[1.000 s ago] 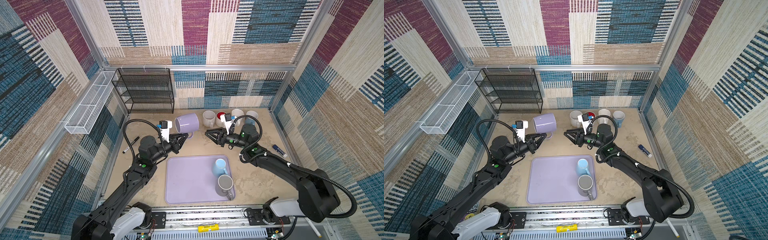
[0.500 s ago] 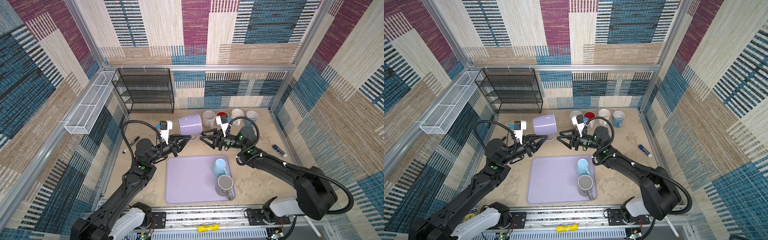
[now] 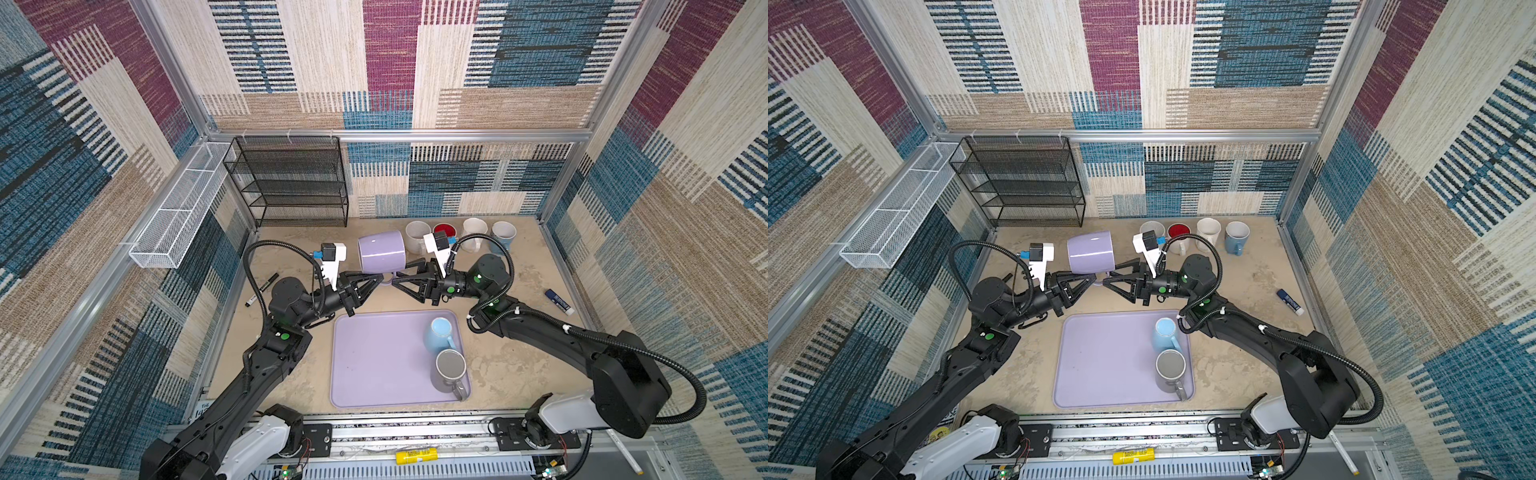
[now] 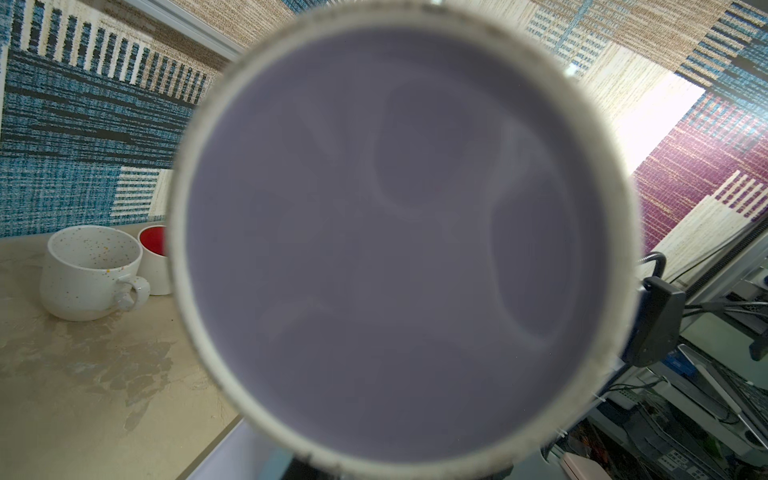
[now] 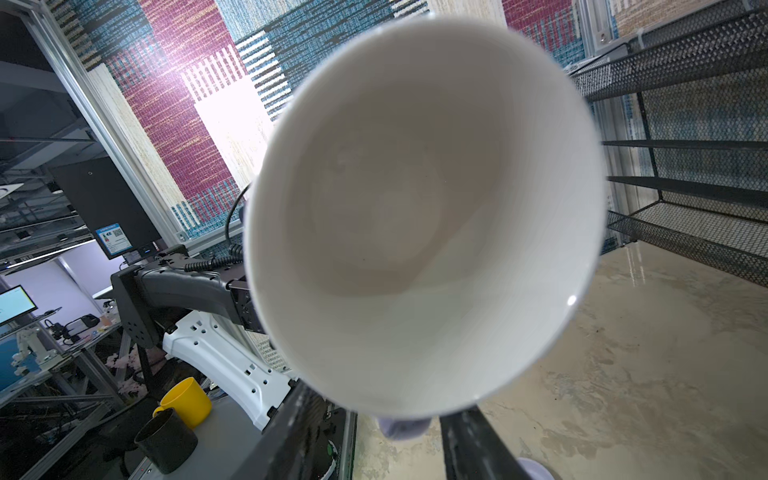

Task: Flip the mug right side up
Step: 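Reach the right gripper to the lavender mug's rim while the left gripper holds it, then close the right gripper on the lavender mug's rim while the left gripper holds it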

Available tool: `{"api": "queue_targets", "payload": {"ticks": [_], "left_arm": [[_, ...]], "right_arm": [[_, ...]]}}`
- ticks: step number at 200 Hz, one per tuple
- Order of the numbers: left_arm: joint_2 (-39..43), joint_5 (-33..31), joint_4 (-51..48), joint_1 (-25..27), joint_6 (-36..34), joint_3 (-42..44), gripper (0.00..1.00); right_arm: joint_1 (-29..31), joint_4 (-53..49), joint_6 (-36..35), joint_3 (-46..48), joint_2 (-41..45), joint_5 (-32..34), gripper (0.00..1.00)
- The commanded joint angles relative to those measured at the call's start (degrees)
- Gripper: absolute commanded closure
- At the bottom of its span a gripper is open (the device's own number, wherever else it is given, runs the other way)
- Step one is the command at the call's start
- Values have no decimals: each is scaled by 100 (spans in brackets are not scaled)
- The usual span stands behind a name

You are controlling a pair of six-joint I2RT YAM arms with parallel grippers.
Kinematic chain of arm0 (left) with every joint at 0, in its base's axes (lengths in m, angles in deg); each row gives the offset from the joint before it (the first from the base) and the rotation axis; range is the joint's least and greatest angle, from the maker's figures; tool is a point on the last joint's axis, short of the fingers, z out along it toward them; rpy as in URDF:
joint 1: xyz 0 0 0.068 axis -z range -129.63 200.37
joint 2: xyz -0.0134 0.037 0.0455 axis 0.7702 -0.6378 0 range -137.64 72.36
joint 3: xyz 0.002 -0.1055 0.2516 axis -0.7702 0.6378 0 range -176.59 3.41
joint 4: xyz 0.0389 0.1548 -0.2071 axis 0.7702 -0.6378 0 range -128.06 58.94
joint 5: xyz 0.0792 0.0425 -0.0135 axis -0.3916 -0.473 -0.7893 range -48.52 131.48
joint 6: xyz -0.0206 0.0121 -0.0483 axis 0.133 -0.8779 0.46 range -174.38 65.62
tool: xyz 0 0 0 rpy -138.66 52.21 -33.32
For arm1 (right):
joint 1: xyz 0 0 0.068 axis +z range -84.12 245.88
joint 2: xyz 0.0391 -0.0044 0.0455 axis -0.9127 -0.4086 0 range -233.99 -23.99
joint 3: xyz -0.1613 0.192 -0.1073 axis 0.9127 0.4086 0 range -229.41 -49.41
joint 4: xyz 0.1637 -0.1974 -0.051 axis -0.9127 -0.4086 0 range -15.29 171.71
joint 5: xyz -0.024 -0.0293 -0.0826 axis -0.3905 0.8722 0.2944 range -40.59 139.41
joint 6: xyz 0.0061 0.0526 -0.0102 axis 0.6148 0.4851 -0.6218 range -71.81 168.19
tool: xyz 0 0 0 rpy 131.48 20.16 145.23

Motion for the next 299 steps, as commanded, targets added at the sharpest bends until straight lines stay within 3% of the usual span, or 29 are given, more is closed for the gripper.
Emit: {"api": "queue_targets", "payload": {"ticks": [1,72,190,261,299], "left_arm": [[6,177,673,8,41,-26,100],[-53,412,921,29,110,2,100],[-129,598,866,69,46,-67,100],[-93,612,732,78,-48,-41,100],[-80,613,722,71,-49,-22,100]], "right_arm": [[58,433,171,-69,-46,-35,56],[113,750,438,-141,-193,-41,70],[130,754,517,-260,-244,-67,77],[130,720,565,-273,-242,-92,94],[137,707,586,-256,-270,-50,97]]}}
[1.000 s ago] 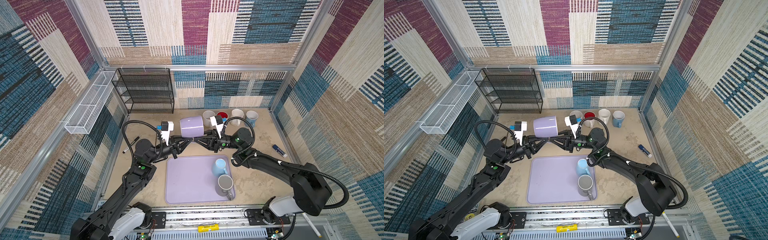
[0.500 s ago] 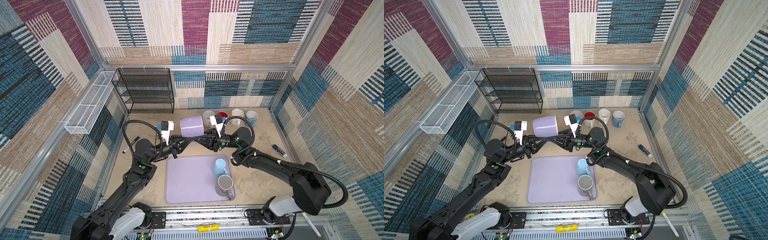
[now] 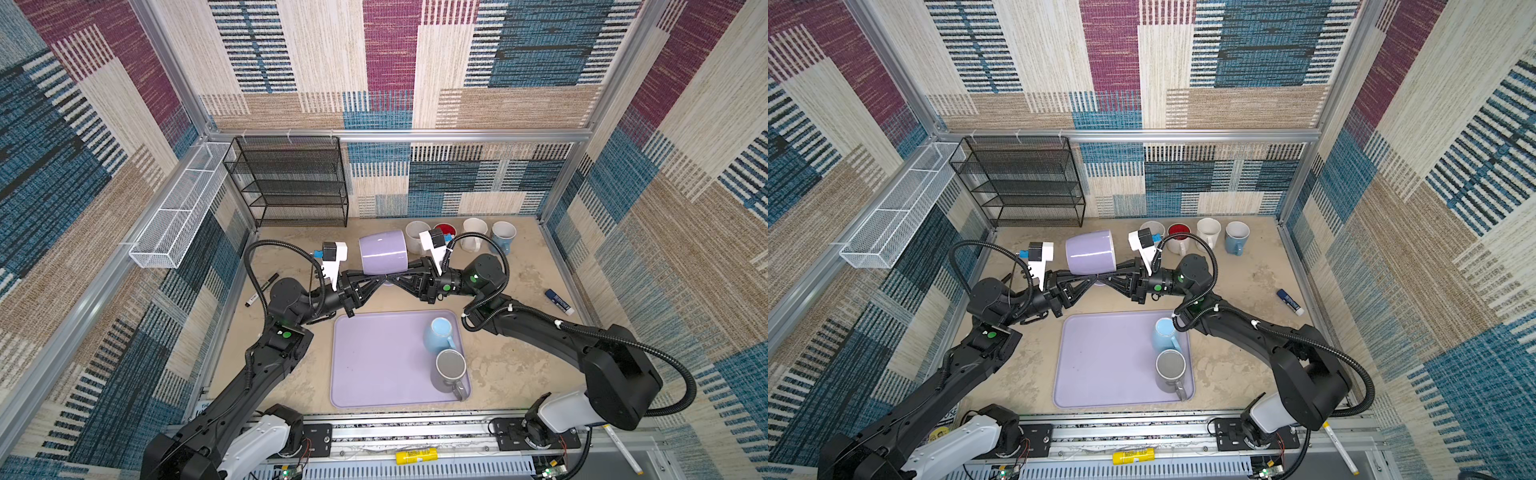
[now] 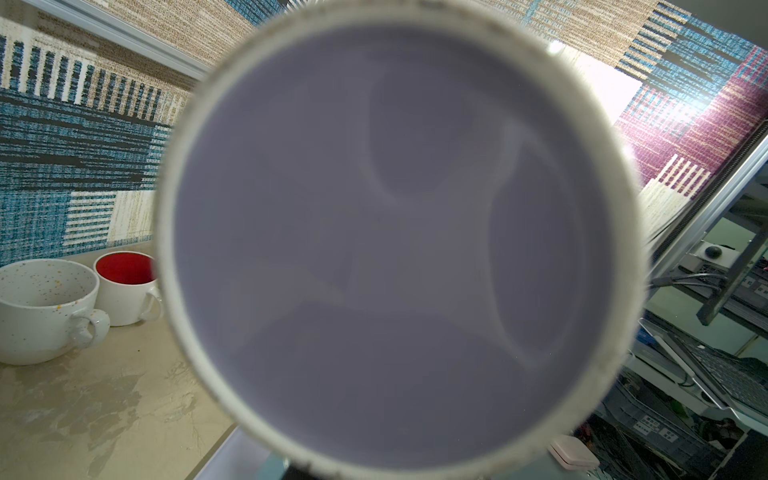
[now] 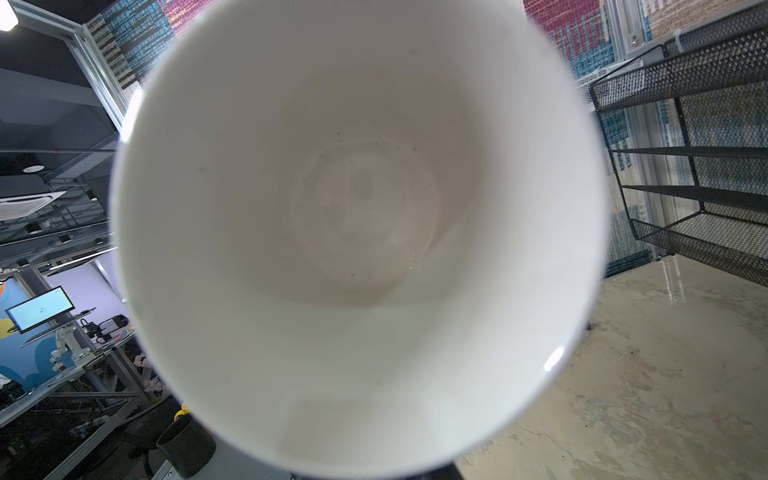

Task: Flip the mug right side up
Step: 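Close the right gripper on the lavender mug's rim while the left gripper holds it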

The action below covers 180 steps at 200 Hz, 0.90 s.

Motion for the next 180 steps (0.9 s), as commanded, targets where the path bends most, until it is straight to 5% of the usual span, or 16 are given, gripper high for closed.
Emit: {"api": "queue_targets", "payload": {"ticks": [1,40,180], "left_arm": [[26,191,164,11,-160,-14,100],[105,-50,-46,22,-271,-37,100],[172,-455,-627,21,-394,-80,45]], "right_arm": [[18,259,185,-64,-27,18,97],[18,196,151,-30,7,106,100],[23,-239,-126,-28,145,336,100]]}}
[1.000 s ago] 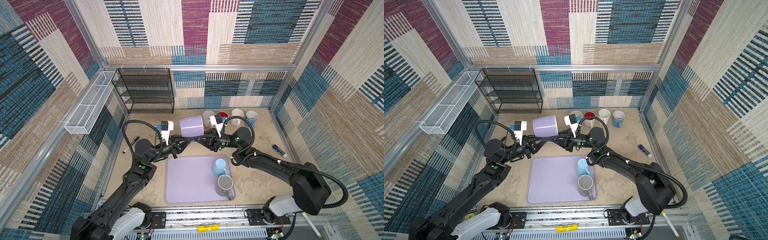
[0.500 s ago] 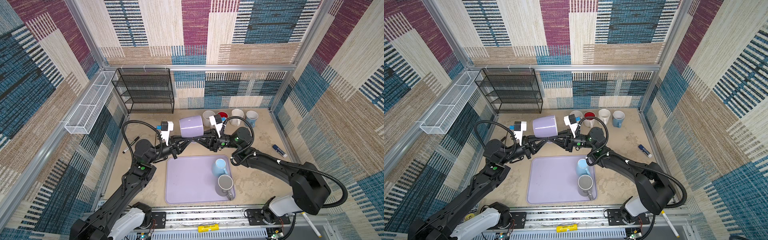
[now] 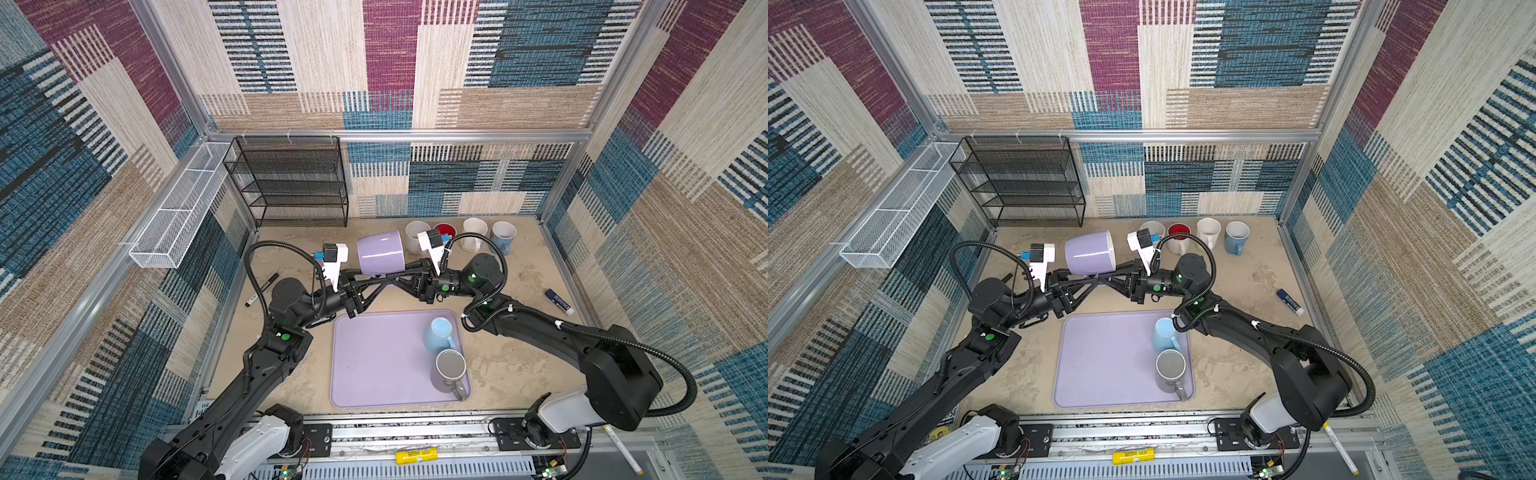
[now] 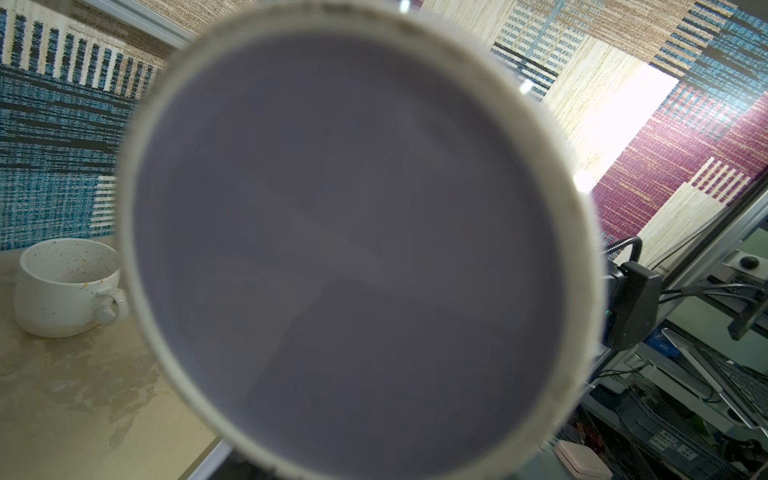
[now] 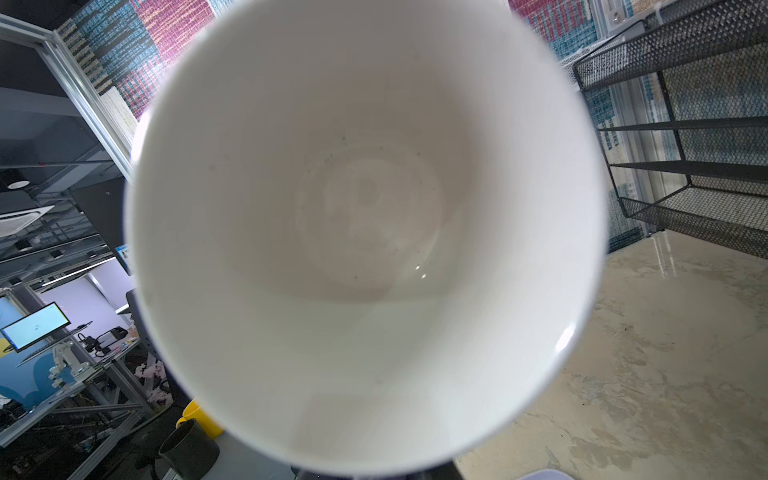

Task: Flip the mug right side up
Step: 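Close the right gripper on the lavender mug's rim while the left gripper holds it, then open the left gripper and draw it back while the right gripper carries the mug away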

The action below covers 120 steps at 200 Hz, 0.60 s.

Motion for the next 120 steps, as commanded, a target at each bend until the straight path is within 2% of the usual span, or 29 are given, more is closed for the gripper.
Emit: {"api": "queue_targets", "payload": {"ticks": [1,53,120], "left_arm": [[45,-129,-74,-8,-196,-65,45],[81,-598,-798,-6,-440,-191,38],[96,-921,-1513,-9,-704,-293,37]], "right_arm": [[14,117,-122,-37,105,198,100],[14,-286,-343,-69,254,503,100],[11,-797,-609,-164,321,884,100]]}}
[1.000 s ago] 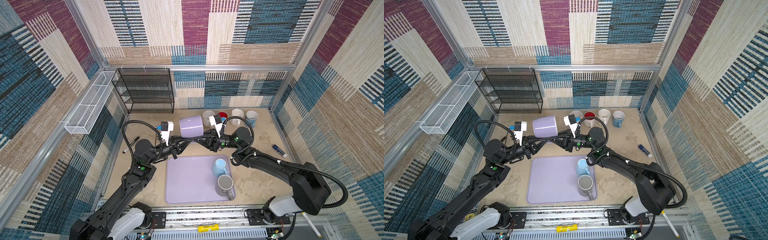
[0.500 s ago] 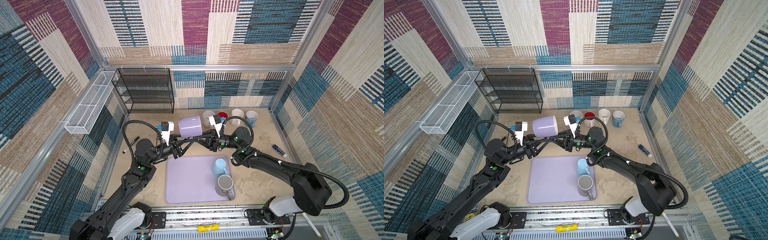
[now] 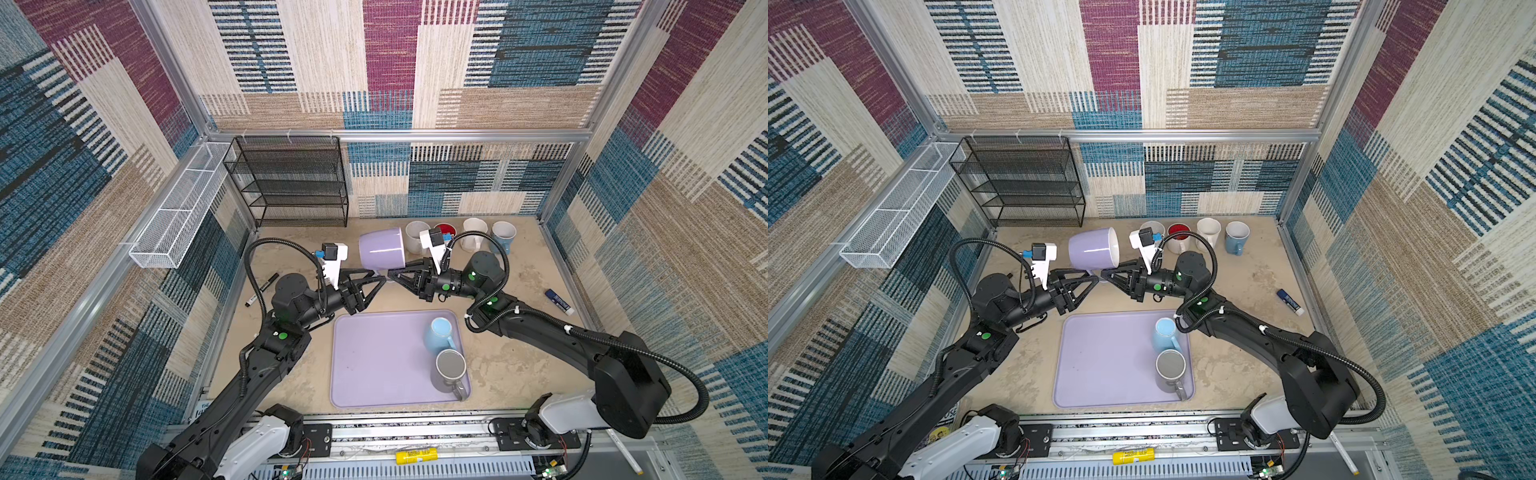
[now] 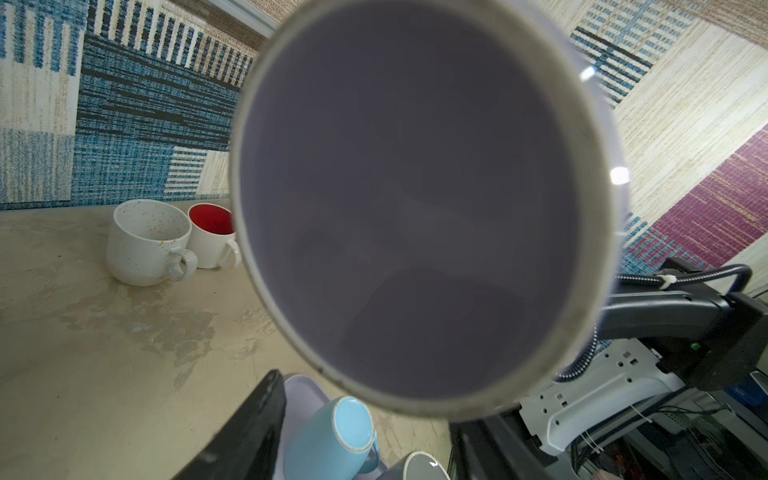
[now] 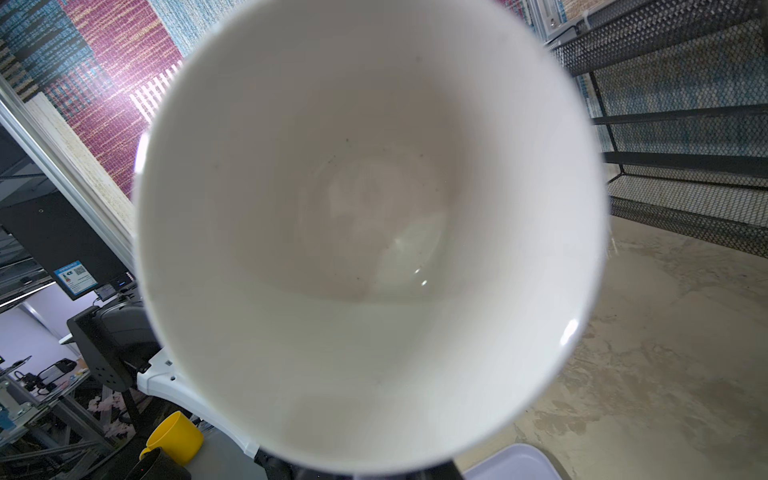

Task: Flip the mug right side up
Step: 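Open the left gripper and draw it back while the right gripper carries the mug away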

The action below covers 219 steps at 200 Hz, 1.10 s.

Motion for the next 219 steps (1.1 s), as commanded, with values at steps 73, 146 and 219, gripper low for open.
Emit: {"api": "queue_targets", "payload": {"ticks": [73,146,219], "left_arm": [[-54,-866,-1422,-3,-676,-328,37],[-278,-1902,-2314,-7,-693,-603,41],[-542,-2432,-2860,-4,-646,-859,42]], "right_arm": [[3,-617,-484,-345,28,819,100],[3,-1277,-707,-623,-55,1415,100],[3,-2184,-989,-1137,-279,2188,100]]}}
